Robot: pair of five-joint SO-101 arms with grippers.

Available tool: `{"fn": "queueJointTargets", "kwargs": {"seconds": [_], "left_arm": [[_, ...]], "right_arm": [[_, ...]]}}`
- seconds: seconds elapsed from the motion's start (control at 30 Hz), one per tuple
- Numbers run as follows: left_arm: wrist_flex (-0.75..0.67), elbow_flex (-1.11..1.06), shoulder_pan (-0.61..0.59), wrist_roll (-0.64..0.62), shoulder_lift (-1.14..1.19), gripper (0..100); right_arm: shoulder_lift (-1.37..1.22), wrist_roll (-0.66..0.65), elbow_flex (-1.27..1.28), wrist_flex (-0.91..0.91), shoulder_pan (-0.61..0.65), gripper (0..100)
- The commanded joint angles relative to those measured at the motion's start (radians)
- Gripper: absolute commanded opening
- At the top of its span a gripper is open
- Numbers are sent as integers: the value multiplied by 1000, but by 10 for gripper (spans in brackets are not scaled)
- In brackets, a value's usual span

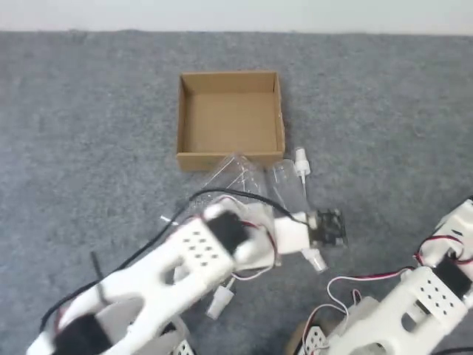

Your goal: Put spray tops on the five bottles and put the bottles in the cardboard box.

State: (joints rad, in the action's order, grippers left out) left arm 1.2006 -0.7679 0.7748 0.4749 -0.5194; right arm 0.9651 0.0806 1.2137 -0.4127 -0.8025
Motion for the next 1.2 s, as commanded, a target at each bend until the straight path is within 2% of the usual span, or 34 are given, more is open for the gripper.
{"fn": "queueJointTargets", "kwargs": {"seconds": [0.0,0.37,0.57,0.67,0.83,1.17], "left_arm": [[5,12,-14,-72,-180,12],[-106,15,-18,-230,-462,12],[-160,27,-18,-239,-597,12],[-196,27,-20,-252,-671,12],[-245,27,-20,-364,-778,12],[-348,21,-28,-374,-901,12]], "right_arm": [[2,8,-71,15,22,7],[4,6,-74,15,133,7],[25,0,-94,12,205,7],[104,-2,-100,-24,251,7],[311,-3,-100,-110,367,7],[619,-5,-98,-176,641,6]]}}
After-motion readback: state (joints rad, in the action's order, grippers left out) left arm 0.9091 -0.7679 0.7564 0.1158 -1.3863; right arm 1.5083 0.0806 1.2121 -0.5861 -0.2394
